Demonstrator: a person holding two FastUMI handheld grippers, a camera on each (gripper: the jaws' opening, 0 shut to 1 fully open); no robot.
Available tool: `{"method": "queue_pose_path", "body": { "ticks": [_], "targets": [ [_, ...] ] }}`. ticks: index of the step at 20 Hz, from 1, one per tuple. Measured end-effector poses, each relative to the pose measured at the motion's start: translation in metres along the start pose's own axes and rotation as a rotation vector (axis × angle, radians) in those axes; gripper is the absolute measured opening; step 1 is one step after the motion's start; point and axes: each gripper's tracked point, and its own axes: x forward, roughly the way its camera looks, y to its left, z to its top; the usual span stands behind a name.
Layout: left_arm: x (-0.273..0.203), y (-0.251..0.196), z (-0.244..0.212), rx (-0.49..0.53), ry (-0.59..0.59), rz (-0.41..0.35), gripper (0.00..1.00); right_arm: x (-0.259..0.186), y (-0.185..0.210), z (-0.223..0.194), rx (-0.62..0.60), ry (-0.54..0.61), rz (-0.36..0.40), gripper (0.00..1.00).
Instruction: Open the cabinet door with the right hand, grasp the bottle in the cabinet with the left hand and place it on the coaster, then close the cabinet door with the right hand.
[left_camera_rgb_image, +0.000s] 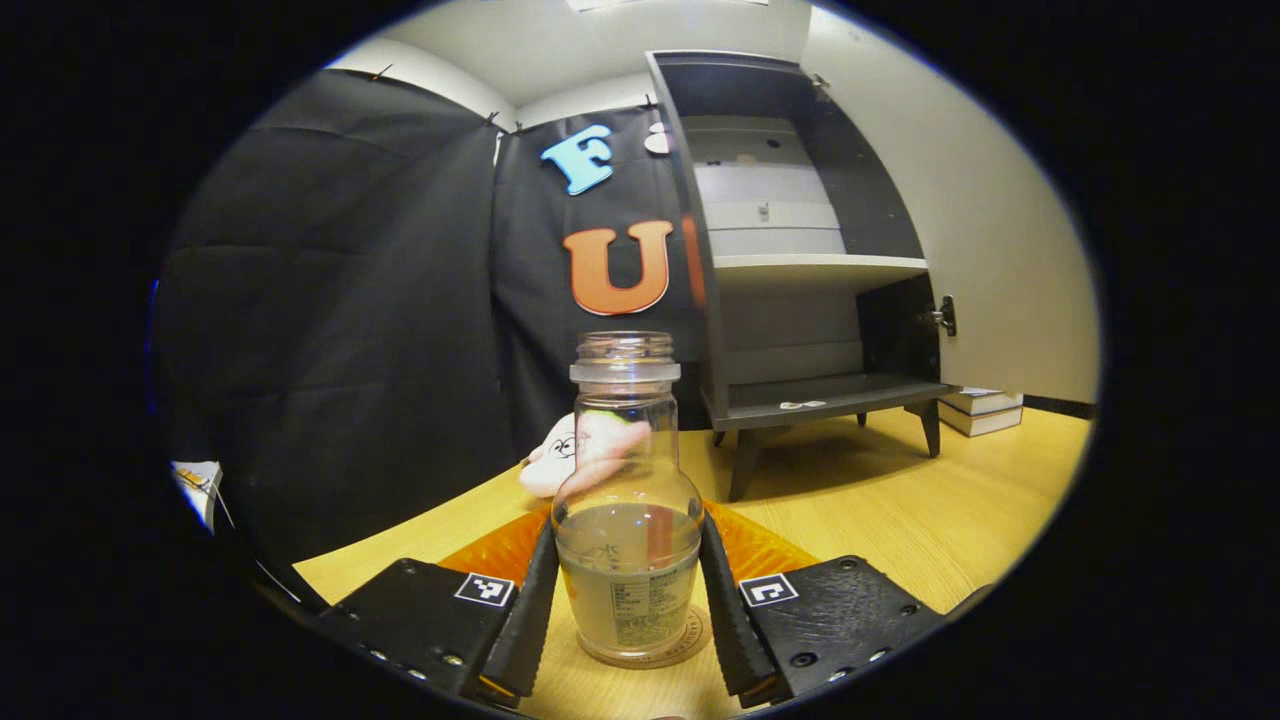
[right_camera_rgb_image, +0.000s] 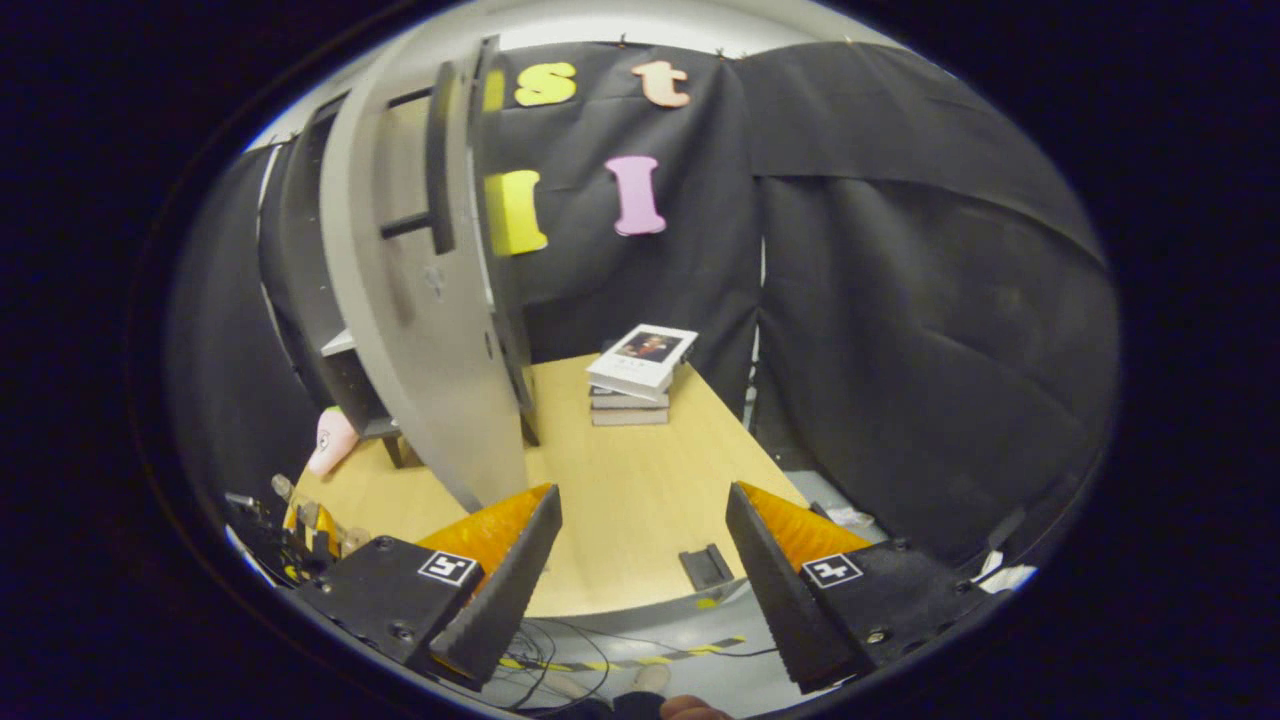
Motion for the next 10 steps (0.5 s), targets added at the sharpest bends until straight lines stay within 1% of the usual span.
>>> {"method": "queue_pose_path", "body": {
  "ticks": [2, 4, 5, 6, 7, 10],
  "targets": [
    [0.010, -0.006, -0.018, -0.021, 0.039, -0.001, 0.66, 0.005, -0.018, -0.015, 0.048, 0.048, -0.050, 1.00],
    [0.010, -0.004, -0.013, -0.028, 0.016, 0.013, 0.67, 0.004, -0.028, -0.027, 0.071, 0.081, -0.082, 1.00],
    [0.010, -0.004, -0.018, -0.026, 0.028, 0.019, 0.66, 0.007, -0.028, -0.032, 0.076, 0.099, -0.084, 1.00],
    [0.010, -0.004, -0.015, -0.024, 0.010, 0.024, 0.67, 0.009, -0.025, -0.036, 0.076, 0.113, -0.078, 1.00],
    [0.011, -0.004, -0.018, -0.021, 0.020, 0.026, 0.69, 0.014, -0.023, -0.041, 0.070, 0.127, -0.072, 1.00],
    [0.011, -0.002, -0.017, -0.022, 0.015, 0.042, 0.69, 0.026, -0.009, -0.049, 0.045, 0.158, -0.042, 1.00]
  ]
}}
